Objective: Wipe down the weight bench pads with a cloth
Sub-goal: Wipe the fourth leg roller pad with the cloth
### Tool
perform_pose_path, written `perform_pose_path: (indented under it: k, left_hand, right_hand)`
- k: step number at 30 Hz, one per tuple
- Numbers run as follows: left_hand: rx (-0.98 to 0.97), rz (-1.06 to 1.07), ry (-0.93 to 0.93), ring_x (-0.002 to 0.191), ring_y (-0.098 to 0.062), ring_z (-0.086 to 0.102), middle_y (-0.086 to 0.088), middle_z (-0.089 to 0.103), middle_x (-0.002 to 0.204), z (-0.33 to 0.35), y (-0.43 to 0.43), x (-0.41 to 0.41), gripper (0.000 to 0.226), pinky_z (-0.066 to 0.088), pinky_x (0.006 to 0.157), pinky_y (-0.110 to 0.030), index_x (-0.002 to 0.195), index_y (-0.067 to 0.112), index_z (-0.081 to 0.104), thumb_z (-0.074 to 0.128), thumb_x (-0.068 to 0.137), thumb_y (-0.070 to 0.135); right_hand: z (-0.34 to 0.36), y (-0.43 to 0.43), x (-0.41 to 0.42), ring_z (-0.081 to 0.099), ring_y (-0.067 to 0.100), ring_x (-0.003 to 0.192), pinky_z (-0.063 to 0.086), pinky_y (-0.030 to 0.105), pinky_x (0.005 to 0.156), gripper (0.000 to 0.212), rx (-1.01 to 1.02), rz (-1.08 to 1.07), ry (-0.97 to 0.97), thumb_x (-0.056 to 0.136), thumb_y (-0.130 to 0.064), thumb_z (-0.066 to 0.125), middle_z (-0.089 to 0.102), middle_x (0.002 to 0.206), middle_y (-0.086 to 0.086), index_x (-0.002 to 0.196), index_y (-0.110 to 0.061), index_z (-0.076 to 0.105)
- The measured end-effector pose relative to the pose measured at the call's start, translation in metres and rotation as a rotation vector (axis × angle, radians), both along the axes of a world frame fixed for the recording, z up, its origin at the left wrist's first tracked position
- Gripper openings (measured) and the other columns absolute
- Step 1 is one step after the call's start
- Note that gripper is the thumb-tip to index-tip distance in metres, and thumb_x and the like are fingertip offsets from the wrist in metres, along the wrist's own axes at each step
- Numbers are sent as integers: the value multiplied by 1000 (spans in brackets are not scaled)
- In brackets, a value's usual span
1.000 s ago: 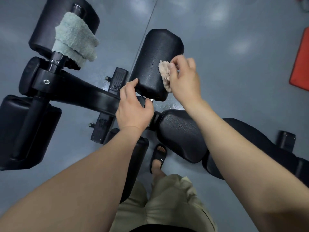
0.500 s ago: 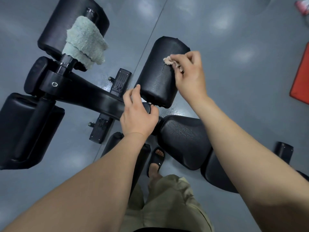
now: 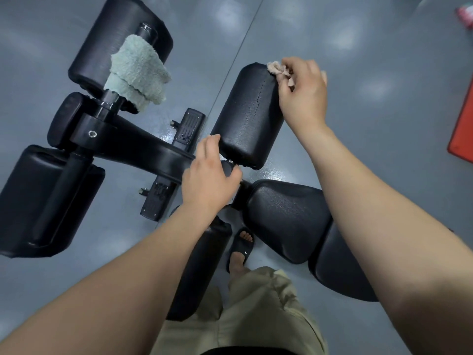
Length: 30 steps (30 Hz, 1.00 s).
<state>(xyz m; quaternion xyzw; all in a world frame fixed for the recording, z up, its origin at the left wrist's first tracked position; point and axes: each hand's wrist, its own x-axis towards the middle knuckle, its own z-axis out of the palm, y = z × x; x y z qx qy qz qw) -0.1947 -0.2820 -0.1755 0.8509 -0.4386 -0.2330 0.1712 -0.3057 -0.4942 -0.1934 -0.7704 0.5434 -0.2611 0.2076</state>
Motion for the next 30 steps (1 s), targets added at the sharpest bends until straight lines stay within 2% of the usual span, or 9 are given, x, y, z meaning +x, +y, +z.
perform_pose_path:
  k: [3,5,8,11,15,19,22,26,30]
  left_hand:
    - [-58,0,62,125,-22,52,5,41,147,-2,5,4,73,47,100,-49,146,25,36,70,83,41]
    - [-118,65,121,131,-17,47,6,41,147,-5,6,0,77,45,106,-45,148,25,35,72,82,37]
    - [-119,135,134,140,-15,39,5,36,153,-9,4,-4,87,40,112,-42,156,22,28,72,82,36]
    - [-78,121,138,132,-17,45,8,29,151,-11,4,-3,84,47,104,-48,155,27,30,70,82,41]
    - [-64,138,171,133,-16,47,12,27,154,-11,5,-2,82,49,100,-50,152,37,29,67,79,46]
    - [-51,125,182,138,-14,45,11,33,156,-11,5,-2,82,48,103,-50,153,38,25,63,81,47]
    - [-57,111,148,136,-16,45,10,34,155,-9,4,-3,80,47,103,-50,154,36,26,63,83,44]
    - [-93,87,122,133,-15,48,10,34,154,-6,5,-4,74,47,103,-49,152,34,33,64,84,39]
    - [-106,86,114,126,-14,51,14,35,151,-5,6,-6,72,47,101,-47,149,35,33,65,84,38]
  right_hand:
    - [1,9,-5,57,22,103,41,31,100,35,65,27,-38,92,-28,56,59,109,3,124,-24,67]
    - [2,12,-10,57,23,101,46,31,98,41,96,105,-81,87,-20,57,51,108,2,128,-22,66]
    - [4,7,-13,58,19,97,47,20,92,40,75,137,-112,87,-11,58,52,108,9,125,-15,68]
    - [3,-5,-8,58,18,98,38,7,91,40,100,124,-119,92,-12,57,54,113,14,132,-12,64]
    - [0,-19,-6,54,26,113,37,20,101,47,175,224,16,97,-16,49,53,121,11,144,-18,55]
    - [4,-19,-2,52,34,111,39,26,97,44,124,265,86,97,-18,43,53,118,14,136,-20,61]
    - [5,-12,-1,51,35,110,36,23,95,45,85,278,100,95,-11,43,53,118,15,135,-19,62]
    - [0,1,-7,53,32,105,41,25,95,50,110,278,78,94,-12,41,51,116,13,141,-19,57]
    - [-6,21,-15,53,28,106,36,17,94,57,121,297,21,89,-1,41,52,116,11,142,-15,56]
